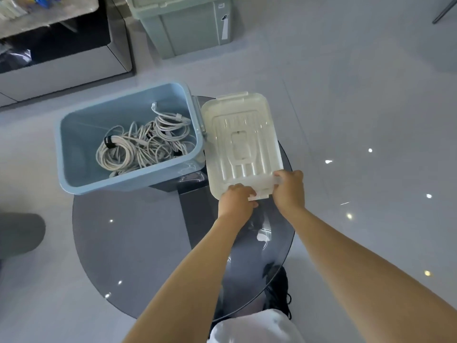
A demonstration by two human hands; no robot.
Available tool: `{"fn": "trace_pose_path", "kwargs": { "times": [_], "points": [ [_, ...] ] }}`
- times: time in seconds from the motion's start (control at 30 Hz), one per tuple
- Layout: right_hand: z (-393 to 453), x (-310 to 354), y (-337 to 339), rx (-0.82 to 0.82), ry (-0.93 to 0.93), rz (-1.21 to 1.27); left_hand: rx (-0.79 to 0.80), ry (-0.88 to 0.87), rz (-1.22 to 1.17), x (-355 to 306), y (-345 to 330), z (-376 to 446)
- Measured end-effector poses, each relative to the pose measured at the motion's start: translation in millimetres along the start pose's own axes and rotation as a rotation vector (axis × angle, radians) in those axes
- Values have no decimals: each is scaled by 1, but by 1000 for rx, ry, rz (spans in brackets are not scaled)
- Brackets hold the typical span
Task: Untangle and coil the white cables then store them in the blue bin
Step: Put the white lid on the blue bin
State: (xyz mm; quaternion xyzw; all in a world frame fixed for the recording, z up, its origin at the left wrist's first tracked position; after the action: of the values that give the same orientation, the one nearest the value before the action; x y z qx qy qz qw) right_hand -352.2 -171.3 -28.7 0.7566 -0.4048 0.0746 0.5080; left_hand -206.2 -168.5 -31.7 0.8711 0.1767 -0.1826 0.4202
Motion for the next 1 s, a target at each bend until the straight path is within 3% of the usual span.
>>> {"fn": "trace_pose_path", "kwargs": {
  "times": [0.27, 0.47, 0.6, 0.87, 1.0],
  "points": [
    [-14, -10, 20, -77, -4, 297, -65, -87, 96, -18, 4, -5],
    [-45, 16, 83, -90, -37, 607, -244, -304, -78, -61, 54, -59],
    [-58, 69, 126, -66, 19, 687, -370, -337, -276, -90, 104, -100],
    [-79, 184, 175, -28, 143, 688, -541, -263, -398, -102, 222, -151],
    [-92, 221, 164, 57, 259, 489, -635, -48, -642, -60, 269, -167]
  ]
}}
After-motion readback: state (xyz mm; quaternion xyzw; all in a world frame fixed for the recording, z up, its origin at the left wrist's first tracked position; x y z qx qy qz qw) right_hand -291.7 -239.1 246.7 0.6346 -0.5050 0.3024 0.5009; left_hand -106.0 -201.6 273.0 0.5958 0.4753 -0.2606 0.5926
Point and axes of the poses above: each hand's wrist, its own z-axis towards the middle knuckle, its own y-axis out of the back of the hand, x = y × z, the point moved 9 cm from there along z, towards the middle knuckle, and after that the axes turned 2 degrees about x, right-handed, at the moved point
